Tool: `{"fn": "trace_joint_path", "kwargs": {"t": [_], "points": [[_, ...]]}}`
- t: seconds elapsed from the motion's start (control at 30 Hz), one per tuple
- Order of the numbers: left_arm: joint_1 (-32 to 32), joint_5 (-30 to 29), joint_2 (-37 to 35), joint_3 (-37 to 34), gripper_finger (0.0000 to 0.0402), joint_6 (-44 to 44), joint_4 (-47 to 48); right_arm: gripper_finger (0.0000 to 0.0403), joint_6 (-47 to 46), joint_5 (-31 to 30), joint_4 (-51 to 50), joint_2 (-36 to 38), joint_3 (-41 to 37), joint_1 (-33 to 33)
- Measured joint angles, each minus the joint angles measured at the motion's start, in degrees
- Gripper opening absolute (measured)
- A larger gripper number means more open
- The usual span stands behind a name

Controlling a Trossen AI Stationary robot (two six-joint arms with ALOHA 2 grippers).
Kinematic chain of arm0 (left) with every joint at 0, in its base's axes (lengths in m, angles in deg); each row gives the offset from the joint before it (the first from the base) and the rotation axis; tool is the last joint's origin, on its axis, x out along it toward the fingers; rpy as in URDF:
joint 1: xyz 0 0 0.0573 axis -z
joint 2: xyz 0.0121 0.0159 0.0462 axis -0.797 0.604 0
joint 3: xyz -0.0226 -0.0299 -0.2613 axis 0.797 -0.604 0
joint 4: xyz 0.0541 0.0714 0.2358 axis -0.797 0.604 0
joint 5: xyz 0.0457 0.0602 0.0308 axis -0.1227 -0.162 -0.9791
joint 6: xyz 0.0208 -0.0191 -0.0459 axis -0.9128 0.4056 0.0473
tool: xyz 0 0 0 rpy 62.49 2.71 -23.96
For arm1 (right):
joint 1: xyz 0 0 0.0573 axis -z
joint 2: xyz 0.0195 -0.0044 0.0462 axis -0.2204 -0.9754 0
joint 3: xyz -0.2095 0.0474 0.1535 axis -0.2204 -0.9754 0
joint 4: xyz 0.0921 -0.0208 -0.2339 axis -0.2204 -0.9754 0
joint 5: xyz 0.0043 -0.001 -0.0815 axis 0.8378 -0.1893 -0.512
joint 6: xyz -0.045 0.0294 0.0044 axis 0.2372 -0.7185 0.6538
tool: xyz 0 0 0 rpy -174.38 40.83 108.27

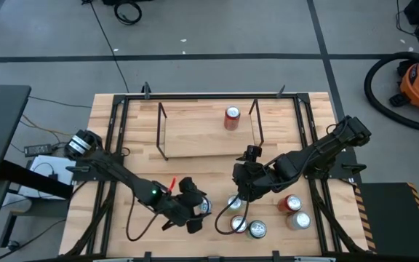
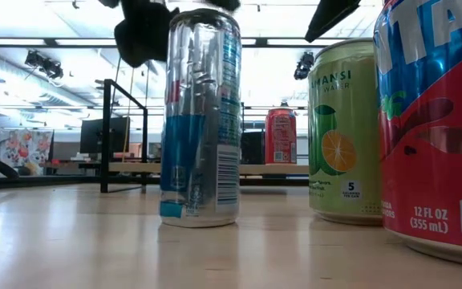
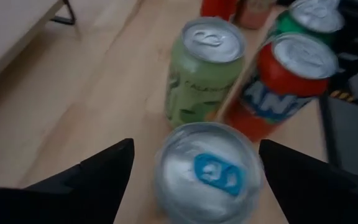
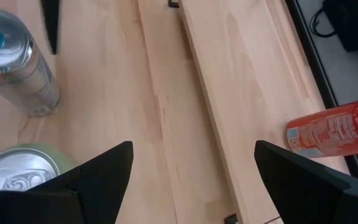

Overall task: Place canned beverage on shelf
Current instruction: Put the blue soda can on the shelf

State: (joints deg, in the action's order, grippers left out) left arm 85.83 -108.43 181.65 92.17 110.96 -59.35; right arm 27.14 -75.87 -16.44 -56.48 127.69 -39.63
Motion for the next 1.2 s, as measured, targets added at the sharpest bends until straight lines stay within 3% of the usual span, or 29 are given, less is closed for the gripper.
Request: {"fn": "trace_joint_path", "kwargs": {"t": [0.47, 0.77, 0.9, 1.07, 1.2], "points": [[0.35, -0.93, 2.99, 1.48, 0.0349, -6.03, 0.79, 0.0347, -0.50, -0.29, 0.43, 0.00, 0.00, -0.04], [-0.12, 6.28, 2.99, 1.46, 0.0275, -13.40, 0.81, 0.0347, -0.52, -0.56, 0.48, 0.00, 0.00, -0.04], [-0.08, 8.65, 2.81, 1.47, 0.0239, -19.58, 0.71, 0.0347, -0.52, -0.56, 0.48, 0.00, 0.00, -0.04], [-0.43, 12.62, 2.71, 1.61, 0.0240, -31.50, 1.02, 0.0347, -0.52, -0.48, 0.52, 0.00, 0.00, -0.04], [-1.56, 16.57, 2.63, 1.68, 0.0263, -39.36, 1.15, 0.0347, -0.11, 1.04, 1.49, 0.00, 0.00, -0.04]]}}
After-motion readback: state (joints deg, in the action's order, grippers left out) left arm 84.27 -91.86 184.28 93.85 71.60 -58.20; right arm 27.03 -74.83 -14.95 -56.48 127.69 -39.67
